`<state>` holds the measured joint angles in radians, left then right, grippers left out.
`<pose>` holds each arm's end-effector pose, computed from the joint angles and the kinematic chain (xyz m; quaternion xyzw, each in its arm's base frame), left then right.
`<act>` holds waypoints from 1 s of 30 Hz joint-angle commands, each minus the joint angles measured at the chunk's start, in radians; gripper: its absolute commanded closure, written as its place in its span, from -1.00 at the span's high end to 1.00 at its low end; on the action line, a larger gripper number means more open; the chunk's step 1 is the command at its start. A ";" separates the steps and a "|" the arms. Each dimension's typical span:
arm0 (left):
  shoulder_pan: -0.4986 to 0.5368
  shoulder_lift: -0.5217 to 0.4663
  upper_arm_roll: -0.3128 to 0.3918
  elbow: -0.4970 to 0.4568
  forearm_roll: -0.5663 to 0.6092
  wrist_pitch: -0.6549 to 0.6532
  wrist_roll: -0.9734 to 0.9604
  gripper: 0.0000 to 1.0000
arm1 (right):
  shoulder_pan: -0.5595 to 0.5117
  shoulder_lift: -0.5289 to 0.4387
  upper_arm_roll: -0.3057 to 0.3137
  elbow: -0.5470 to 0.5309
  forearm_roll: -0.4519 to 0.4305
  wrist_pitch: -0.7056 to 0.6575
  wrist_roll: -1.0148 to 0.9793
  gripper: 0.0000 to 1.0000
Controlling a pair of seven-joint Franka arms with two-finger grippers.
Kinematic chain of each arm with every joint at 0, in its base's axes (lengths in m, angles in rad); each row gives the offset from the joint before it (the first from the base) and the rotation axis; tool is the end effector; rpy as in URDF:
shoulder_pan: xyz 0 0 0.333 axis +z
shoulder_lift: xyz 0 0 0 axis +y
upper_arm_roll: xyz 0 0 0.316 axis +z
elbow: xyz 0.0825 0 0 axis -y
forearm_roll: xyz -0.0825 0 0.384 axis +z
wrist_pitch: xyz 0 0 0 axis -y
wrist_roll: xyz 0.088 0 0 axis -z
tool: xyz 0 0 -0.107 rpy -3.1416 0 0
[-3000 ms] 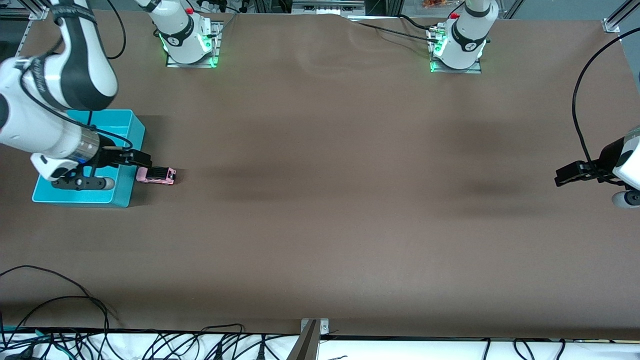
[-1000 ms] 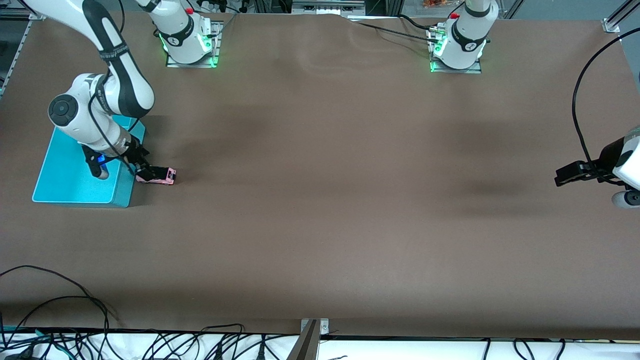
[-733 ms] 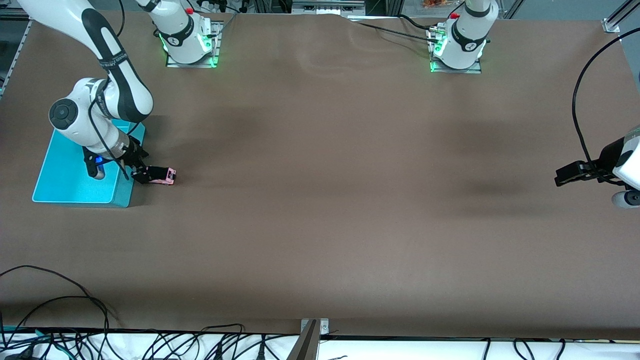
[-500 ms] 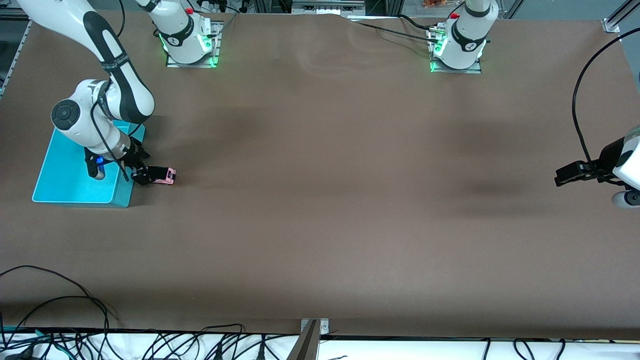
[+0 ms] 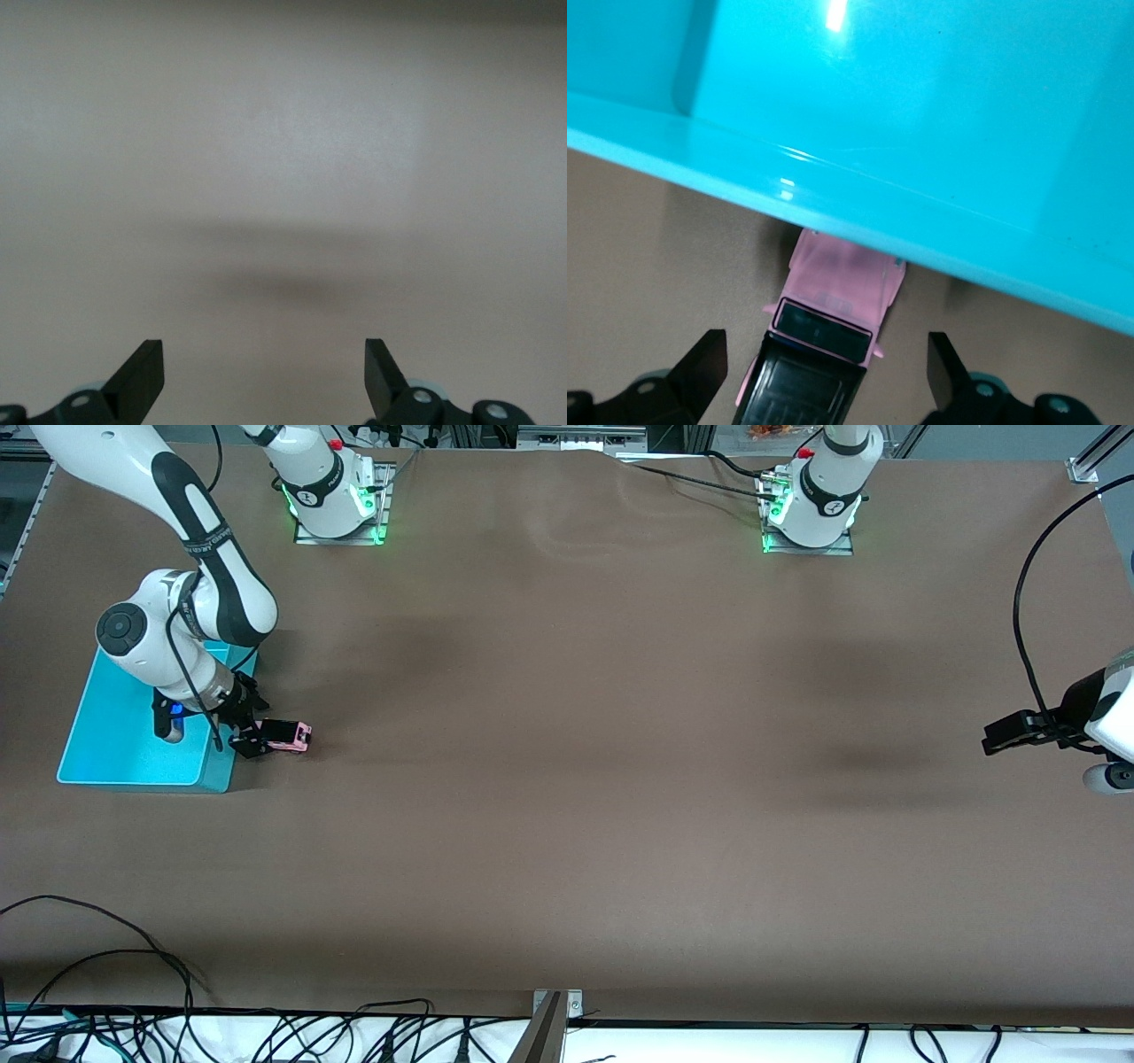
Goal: Wind and store pink jeep toy
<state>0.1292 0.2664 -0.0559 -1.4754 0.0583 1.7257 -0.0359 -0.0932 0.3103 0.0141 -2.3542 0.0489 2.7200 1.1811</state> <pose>0.6390 0.0564 0.5240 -0.9985 -0.0508 0.0082 0.0212 0.5167 -0.0425 0.2035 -0.7942 0.6069 -0.0169 0.0254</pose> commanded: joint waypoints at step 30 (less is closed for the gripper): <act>0.007 -0.016 -0.002 -0.017 -0.022 -0.006 0.019 1.00 | 0.010 0.001 0.009 -0.007 0.012 0.012 0.029 -1.00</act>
<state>0.1292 0.2664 -0.0559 -1.4771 0.0583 1.7257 -0.0359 -0.0858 0.3206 0.0191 -2.3530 0.0489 2.7260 1.2100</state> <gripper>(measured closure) 0.000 0.489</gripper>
